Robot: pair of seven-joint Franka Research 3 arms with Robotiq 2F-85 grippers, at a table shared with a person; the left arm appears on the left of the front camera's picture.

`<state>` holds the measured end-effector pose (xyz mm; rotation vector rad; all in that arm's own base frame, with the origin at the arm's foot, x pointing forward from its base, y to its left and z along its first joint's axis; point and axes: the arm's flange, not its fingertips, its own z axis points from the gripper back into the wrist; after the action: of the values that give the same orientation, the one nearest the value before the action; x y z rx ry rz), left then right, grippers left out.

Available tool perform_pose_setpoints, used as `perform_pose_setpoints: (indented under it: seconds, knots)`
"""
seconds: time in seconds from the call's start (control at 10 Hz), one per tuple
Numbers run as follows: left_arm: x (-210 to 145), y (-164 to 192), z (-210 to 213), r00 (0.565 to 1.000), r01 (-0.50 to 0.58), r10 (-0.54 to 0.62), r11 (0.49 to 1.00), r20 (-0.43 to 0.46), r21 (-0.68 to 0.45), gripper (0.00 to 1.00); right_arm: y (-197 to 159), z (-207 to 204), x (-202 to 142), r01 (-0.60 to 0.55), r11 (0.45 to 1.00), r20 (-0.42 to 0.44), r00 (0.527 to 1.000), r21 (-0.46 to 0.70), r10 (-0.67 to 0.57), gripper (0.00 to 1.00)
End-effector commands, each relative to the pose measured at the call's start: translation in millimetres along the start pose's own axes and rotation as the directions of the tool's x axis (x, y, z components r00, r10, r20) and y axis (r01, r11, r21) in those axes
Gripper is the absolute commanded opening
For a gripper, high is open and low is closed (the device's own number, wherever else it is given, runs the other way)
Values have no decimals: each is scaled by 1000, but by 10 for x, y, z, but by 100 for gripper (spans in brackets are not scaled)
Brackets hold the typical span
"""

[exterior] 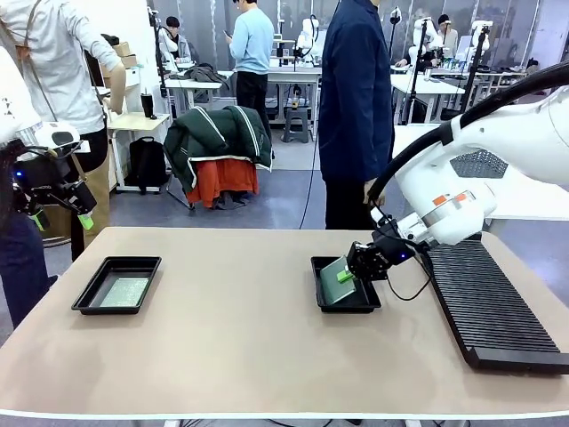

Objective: Inspect and transfer BCBs to ESD trays.
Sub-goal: Pick up the Blank PCB from the PCB Rack and place it in the right ESD tray.

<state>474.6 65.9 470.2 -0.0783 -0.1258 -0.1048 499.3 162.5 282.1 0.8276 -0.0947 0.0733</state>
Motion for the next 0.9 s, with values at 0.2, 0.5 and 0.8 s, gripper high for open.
perform_pose_setpoints:
  seconds: [0.2, 0.5, 0.8]
  knots:
    - [-6, -7, -22, 1000, -2, 2, 1000, 12, 0, 100, 12, -18, 10, 4, 1000, 11, 1000, -15, -3, 2]
    - [-6, -7, -22, 1000, -2, 2, 1000, 12, 0, 100, 12, -18, 10, 4, 1000, 11, 1000, -15, -3, 2]
    - [-6, -7, -22, 1000, -2, 2, 1000, 12, 0, 100, 22, -30, 23, 14, 1000, 21, 1000, -27, -14, 2]
